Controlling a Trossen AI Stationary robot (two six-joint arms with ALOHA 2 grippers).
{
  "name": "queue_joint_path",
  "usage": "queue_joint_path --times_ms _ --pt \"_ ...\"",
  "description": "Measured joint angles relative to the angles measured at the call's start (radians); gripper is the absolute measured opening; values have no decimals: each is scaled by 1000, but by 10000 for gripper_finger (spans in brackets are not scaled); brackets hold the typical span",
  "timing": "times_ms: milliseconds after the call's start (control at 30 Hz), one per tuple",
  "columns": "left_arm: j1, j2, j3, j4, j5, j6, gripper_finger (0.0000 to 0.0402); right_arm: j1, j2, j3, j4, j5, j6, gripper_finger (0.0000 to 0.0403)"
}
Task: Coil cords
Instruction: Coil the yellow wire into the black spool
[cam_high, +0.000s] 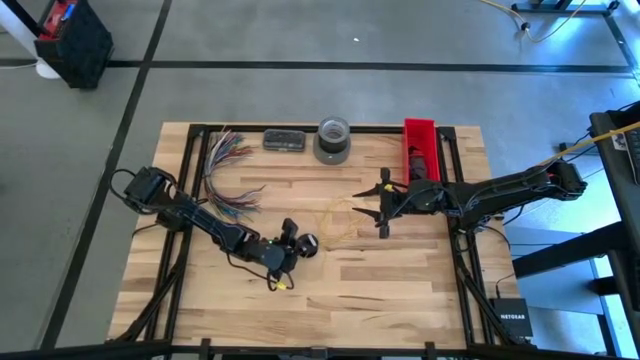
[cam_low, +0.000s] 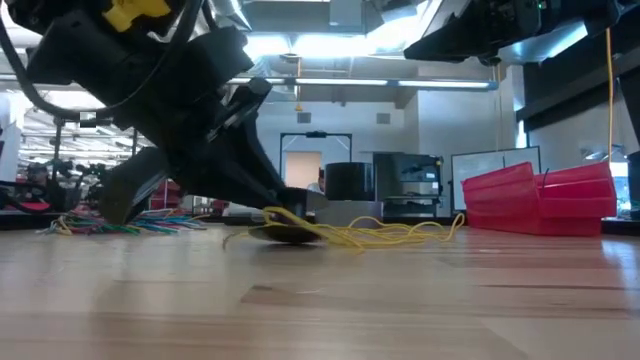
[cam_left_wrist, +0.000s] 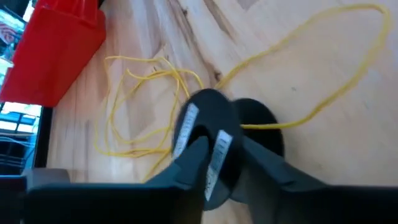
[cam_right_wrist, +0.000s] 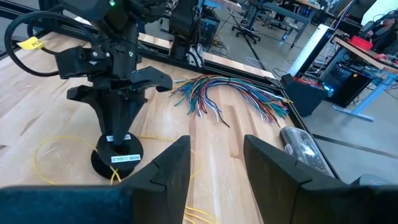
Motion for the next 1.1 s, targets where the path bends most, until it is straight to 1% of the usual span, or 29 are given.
queue_joint_path --times_ms 33,100,200,300,433,533,633,700,767,900,967,1100 --pt "2 0 0 8 -10 0 31 0 0 0 2 5 0 154" --pt "8 -7 3 19 -26 -15 11 0 0 0 6 38 0 154" --pt "11 -12 4 34 -87 -24 12 0 0 0 42 107 0 154" --pt "11 -58 43 35 -147 -3 4 1 -20 0 75 162 -1 154" --pt "18 -154 115 44 -243 4 3 1 -76 0 82 167 2 154" --pt "31 -227 156 58 -302 41 2 1 -105 0 81 165 33 154" --pt "49 -300 168 116 -366 62 2 1 -108 0 76 135 63 154" --pt "67 -339 168 106 -392 41 2 1 -108 0 74 102 65 154" --pt "82 -368 168 66 -416 -15 2 1 -100 0 77 55 85 154" --pt "102 -381 166 20 -419 -72 2 1 -55 0 119 -50 107 154" --pt "100 -371 166 9 -415 -88 2 1 -13 0 156 -61 101 154" --pt "86 -367 166 -58 -414 -116 1 1 91 0 285 -50 43 154"
